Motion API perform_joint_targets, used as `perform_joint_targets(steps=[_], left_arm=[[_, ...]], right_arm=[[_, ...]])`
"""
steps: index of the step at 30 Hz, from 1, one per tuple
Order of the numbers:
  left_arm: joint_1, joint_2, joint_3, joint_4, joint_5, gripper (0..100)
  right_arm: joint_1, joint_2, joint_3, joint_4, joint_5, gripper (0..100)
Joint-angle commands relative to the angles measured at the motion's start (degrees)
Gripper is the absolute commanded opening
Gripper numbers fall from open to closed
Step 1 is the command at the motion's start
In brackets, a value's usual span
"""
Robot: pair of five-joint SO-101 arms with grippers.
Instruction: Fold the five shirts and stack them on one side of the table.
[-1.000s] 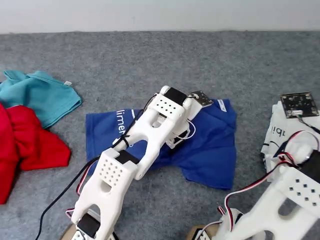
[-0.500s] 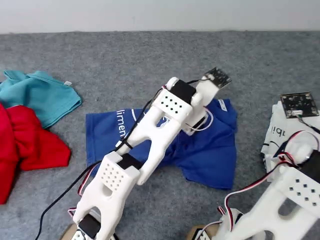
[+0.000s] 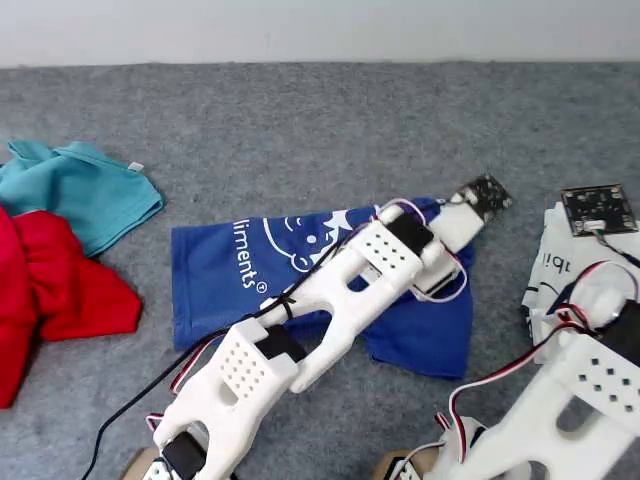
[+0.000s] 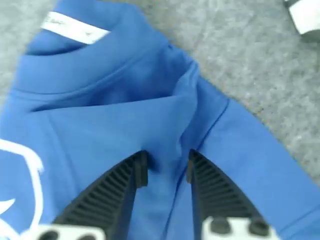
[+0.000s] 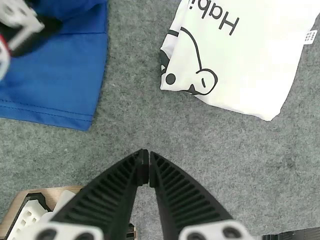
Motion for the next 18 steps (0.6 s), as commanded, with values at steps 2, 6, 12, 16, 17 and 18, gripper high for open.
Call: perform_joint_targets(steps=[2, 6, 12, 16, 17, 18], left_arm=[[1.14, -4.40, 0.66, -1.93, 0.35, 14], [-0.44, -5.01, -4.70, 4.22, 0.35, 14], [-1.93, -4.92, -14.55, 9.41, 0.35, 14], [-1.76, -4.75, -13.49, 6.07, 0.35, 14], [-1.67, -4.31, -12.18, 4.31, 0.35, 14], [-1.49, -3.34, -10.95, 2.37, 0.35, 14]], right_arm=[[0.48, -0.84, 0.00, 1.54, 0.09, 1.9], [0.48, -0.84, 0.00, 1.80, 0.18, 1.9], [0.48, -0.84, 0.00, 1.89, 0.00, 1.9], [0.48, -0.84, 0.00, 1.98, 0.00, 1.9], [0.57, -0.84, 0.00, 1.98, 0.00, 1.9], [0.57, -0.84, 0.00, 1.98, 0.00, 1.9]])
